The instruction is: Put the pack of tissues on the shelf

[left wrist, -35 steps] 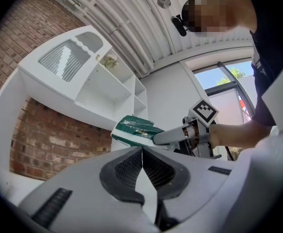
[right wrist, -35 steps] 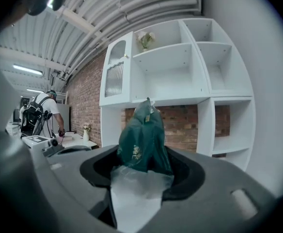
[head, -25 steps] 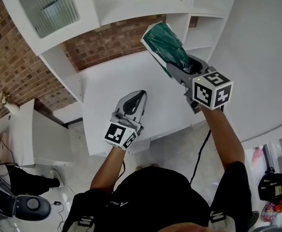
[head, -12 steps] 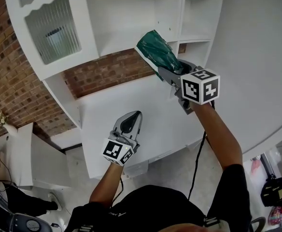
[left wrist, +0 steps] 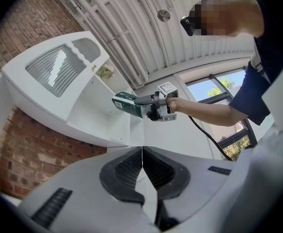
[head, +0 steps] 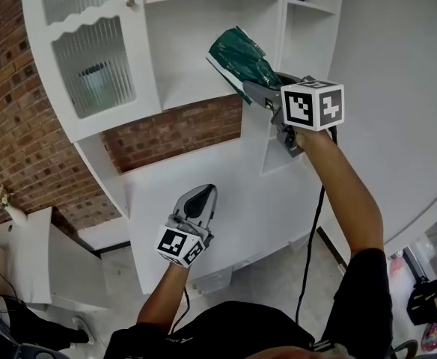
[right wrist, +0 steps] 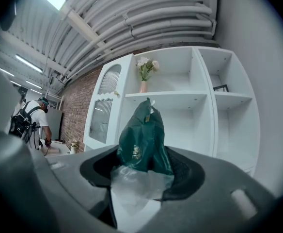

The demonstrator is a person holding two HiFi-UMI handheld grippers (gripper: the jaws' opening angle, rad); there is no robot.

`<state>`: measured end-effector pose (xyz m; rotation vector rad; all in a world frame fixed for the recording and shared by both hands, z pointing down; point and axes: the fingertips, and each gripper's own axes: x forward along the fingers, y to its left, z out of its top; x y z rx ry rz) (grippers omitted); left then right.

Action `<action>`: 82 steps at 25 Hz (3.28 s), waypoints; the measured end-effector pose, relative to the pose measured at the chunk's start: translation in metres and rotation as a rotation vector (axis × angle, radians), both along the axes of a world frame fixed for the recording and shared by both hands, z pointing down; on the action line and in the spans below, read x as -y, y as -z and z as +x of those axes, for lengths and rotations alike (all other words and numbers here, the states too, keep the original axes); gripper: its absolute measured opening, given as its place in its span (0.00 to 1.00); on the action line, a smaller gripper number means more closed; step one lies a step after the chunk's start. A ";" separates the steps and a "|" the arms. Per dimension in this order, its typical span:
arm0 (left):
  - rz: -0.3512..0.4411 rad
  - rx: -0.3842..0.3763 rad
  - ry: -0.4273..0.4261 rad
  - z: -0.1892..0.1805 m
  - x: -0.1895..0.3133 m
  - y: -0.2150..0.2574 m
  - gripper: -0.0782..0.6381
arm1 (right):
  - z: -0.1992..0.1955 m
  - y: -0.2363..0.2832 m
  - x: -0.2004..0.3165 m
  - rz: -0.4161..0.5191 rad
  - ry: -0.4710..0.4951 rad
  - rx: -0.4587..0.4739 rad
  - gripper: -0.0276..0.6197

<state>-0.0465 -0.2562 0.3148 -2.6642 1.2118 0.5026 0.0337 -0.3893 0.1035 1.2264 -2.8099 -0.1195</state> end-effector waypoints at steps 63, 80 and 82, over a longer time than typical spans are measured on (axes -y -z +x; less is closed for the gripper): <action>0.013 0.001 0.299 -0.056 0.089 0.010 0.11 | -0.105 0.243 0.217 0.003 0.026 -0.352 0.44; 0.002 0.013 0.246 -0.050 0.103 0.000 0.11 | -0.106 0.284 0.186 0.311 0.112 -0.097 0.60; 0.006 0.020 0.229 -0.047 0.101 0.002 0.11 | -0.099 0.287 0.170 0.356 0.112 -0.076 0.59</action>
